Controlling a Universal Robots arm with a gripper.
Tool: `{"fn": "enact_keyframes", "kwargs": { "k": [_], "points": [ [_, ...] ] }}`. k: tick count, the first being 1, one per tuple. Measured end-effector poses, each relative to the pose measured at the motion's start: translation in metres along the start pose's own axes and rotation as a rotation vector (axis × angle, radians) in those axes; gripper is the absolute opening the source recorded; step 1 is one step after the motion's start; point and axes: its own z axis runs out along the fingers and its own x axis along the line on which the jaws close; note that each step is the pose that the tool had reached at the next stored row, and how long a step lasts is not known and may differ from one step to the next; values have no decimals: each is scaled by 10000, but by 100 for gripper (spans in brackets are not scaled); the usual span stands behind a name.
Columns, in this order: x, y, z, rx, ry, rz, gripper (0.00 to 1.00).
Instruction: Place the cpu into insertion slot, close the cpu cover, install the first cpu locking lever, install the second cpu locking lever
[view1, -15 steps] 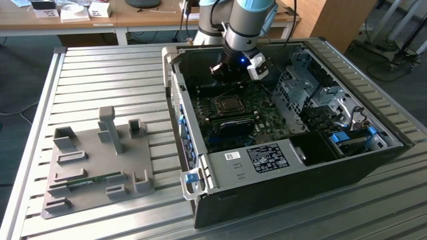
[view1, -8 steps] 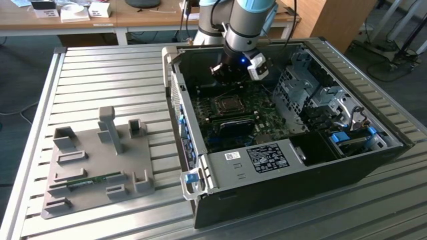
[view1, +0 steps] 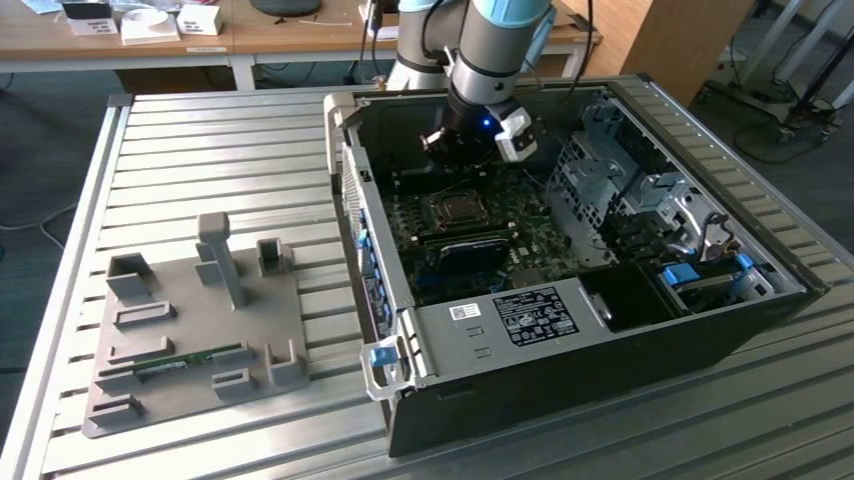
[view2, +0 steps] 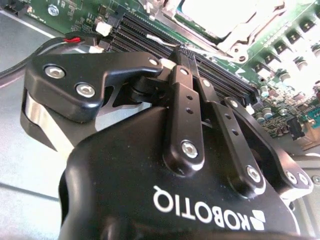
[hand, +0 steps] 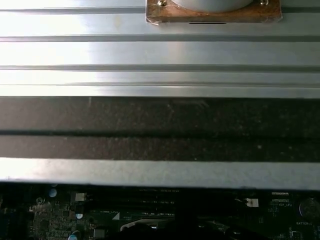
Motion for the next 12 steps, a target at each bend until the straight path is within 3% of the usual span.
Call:
{"fn": "enact_keyframes", "kwargs": {
  "k": [12],
  "points": [
    [-10, -14, 73, 36, 1, -1, 11]
  ]
}}
